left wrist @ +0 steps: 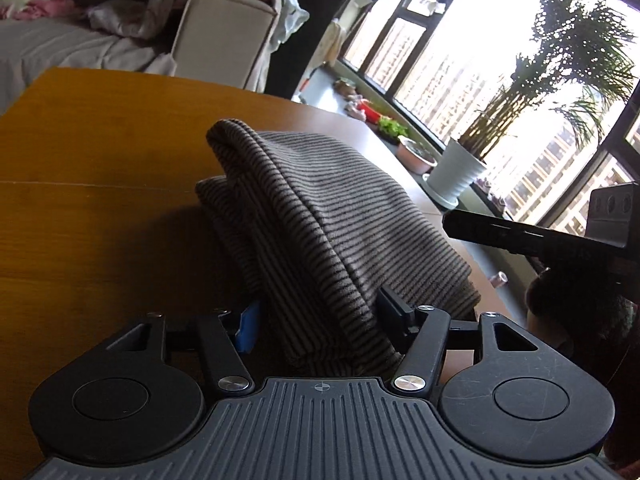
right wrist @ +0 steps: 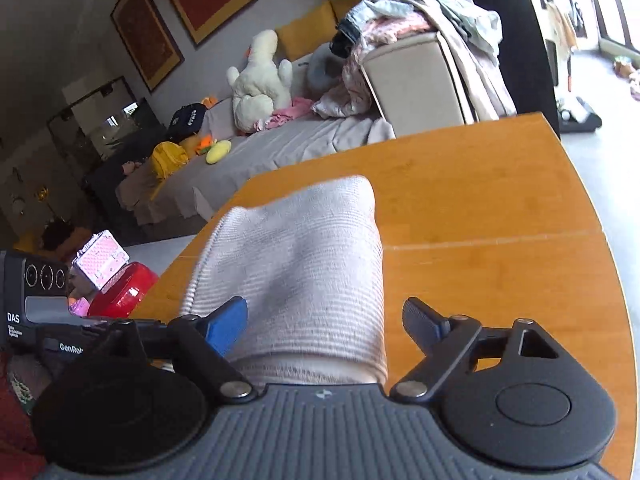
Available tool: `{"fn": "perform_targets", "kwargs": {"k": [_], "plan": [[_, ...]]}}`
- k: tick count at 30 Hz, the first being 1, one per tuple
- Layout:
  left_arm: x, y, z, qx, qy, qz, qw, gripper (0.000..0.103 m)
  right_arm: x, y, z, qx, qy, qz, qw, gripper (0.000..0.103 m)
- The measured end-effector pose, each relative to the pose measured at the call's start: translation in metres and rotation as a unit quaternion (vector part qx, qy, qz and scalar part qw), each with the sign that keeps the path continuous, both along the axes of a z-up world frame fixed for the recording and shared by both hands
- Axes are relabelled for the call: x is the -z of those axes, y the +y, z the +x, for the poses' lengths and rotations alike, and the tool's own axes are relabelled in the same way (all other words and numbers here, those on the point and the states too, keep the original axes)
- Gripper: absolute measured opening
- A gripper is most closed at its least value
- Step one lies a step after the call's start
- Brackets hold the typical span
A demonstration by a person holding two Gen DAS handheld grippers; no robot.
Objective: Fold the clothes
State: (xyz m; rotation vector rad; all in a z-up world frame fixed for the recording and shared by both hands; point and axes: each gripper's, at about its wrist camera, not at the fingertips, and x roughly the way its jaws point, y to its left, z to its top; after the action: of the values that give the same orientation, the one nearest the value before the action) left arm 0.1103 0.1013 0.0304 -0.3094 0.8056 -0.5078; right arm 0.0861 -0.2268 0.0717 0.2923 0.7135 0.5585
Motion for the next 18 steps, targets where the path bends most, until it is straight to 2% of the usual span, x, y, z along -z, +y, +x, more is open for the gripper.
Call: {"fn": "perform_targets", "kwargs": {"k": [1,2,3,6,8,11,14,18], "plan": [[0.002,-0.001,-0.001,0.0,0.005,-0.005,1.0,0.065,0.006,0.0,-0.004,0.0,0.008,0.0,1.0,0.083],[0.004,-0.002,-0.002,0.0,0.01,-0.009,0.9999,0.065,0.009,0.001,-0.008,0.001,0.009,0.007,1.0,0.07],[0.006,-0.003,-0.002,0.001,0.014,-0.012,0.9998,0.065,0.011,0.003,-0.013,0.004,0.006,0.01,1.0,0.066],[0.01,-0.006,-0.005,0.001,0.015,-0.006,0.9999,0.067,-0.006,0.015,-0.033,0.008,-0.057,-0.012,0.998,0.051],[0.01,-0.008,-0.007,-0.003,0.01,0.004,0.9999,0.069,-0.014,0.023,-0.043,-0.005,-0.087,-0.033,0.996,0.051],[0.012,-0.007,-0.008,-0.007,0.009,0.014,0.9998,0.076,-0.001,0.022,-0.041,-0.001,-0.064,-0.067,0.996,0.052],[0.01,-0.006,-0.008,-0.003,0.01,0.015,0.9998,0.078,0.001,0.014,-0.038,0.0,-0.043,-0.057,0.997,0.053],[-0.005,-0.002,0.001,-0.013,0.024,-0.007,0.9996,0.077,-0.007,0.023,-0.042,-0.019,-0.069,-0.104,0.992,0.054]]}}
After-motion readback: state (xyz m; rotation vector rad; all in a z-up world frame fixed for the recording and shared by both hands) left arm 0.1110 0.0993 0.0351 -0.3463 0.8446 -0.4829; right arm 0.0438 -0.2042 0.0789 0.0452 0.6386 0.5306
